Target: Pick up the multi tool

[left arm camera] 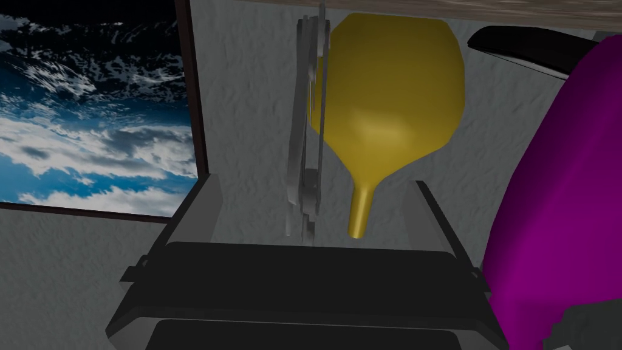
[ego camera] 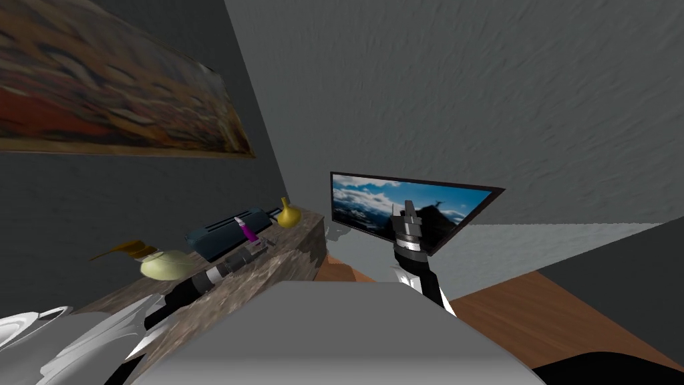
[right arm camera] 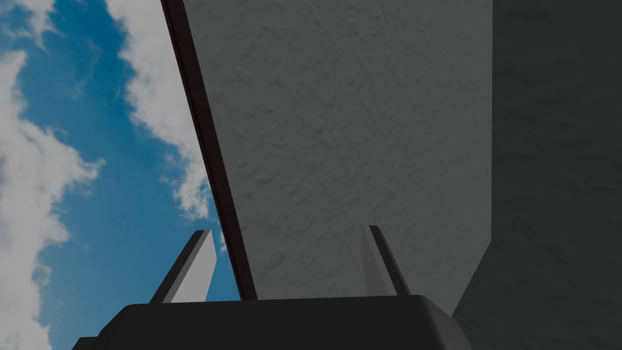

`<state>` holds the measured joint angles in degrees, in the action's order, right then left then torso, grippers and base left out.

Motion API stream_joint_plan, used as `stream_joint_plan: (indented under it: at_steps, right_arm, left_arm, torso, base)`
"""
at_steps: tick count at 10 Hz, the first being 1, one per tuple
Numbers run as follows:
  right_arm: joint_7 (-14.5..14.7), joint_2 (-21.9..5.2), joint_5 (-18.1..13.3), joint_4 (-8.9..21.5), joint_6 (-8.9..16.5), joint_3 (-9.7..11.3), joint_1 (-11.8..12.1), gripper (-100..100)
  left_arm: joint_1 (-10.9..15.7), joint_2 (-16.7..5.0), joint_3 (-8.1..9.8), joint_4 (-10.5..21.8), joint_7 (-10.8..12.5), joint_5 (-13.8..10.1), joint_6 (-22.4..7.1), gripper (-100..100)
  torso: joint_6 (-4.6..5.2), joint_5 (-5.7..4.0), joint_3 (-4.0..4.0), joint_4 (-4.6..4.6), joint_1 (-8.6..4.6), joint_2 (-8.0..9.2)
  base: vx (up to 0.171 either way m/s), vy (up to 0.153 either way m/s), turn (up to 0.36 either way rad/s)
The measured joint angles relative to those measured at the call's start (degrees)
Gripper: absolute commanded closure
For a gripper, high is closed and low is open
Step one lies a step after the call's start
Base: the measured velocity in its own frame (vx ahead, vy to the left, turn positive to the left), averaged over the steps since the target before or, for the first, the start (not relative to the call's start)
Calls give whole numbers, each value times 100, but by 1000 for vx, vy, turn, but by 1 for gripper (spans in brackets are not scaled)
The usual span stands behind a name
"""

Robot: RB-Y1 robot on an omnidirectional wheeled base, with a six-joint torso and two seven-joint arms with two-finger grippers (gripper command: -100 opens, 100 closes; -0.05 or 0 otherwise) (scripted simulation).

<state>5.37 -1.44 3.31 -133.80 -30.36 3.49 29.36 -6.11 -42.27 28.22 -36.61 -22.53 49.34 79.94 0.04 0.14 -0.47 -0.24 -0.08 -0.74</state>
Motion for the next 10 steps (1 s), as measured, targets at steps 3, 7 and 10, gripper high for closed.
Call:
stream_joint_plan:
  at_steps: [3, 7, 10]
  right_arm:
    - [0, -1, 0, 0, 0, 0, -1, 0]
    - [0, -1, 0, 0, 0, 0, -2, 0]
    - [0, -1, 0, 1, 1, -1, -4, 0]
  left_arm:
    - [-23, -46, 23, 131, -93, -49, 183, 100]
    - [-18, -47, 25, 127, -93, -52, 188, 0]
    - [-90, 172, -25, -546, 245, 103, -220, 100]
  torso:
    - [1, 5, 16, 6, 23, 29]
    - [-1, 7, 18, 4, 26, 35]
    - [11, 21, 41, 11, 64, 79]
  base:
    - [17, -11, 3]
    - [0, 0, 0]
    - [-131, 97, -78]
